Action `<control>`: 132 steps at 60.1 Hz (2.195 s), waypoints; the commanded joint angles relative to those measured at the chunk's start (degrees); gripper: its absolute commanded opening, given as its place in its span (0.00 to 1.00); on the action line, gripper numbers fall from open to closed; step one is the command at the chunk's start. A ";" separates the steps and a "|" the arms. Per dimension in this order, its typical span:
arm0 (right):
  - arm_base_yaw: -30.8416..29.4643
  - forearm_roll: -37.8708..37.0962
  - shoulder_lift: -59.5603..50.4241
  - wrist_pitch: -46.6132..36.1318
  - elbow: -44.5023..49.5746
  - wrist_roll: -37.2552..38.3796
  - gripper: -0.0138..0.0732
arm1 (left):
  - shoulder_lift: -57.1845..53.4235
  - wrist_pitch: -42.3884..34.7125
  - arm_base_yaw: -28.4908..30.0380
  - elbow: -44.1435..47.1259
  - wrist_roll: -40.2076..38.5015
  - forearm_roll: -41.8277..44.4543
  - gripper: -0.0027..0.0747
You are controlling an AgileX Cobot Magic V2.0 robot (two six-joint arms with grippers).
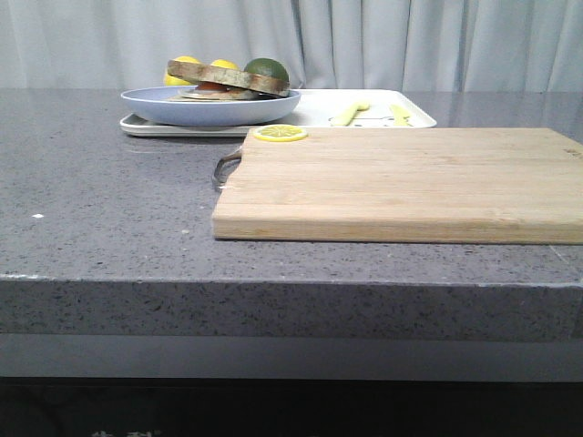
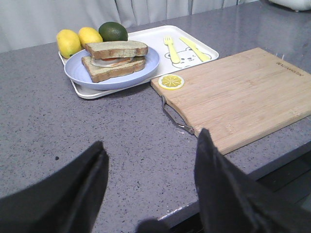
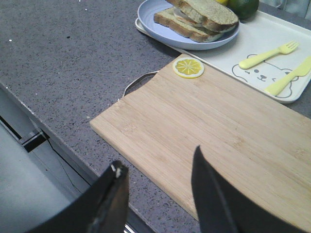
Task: Place bread and move sandwich to tray
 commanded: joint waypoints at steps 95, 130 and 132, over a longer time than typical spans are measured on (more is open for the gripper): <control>0.08 -0.02 0.67 -5.07 -1.48 -0.07 0.08 | -1.18 -7.26 0.09 0.65 -0.61 3.73 0.01; 0.08 -0.02 0.67 -5.07 -1.48 -0.07 0.08 | -23.22 -45.81 26.58 38.62 -0.61 -2.65 0.01; 0.08 -0.02 0.67 -5.07 -1.48 -0.07 0.08 | -23.84 -46.69 26.75 40.24 -0.61 -2.90 0.01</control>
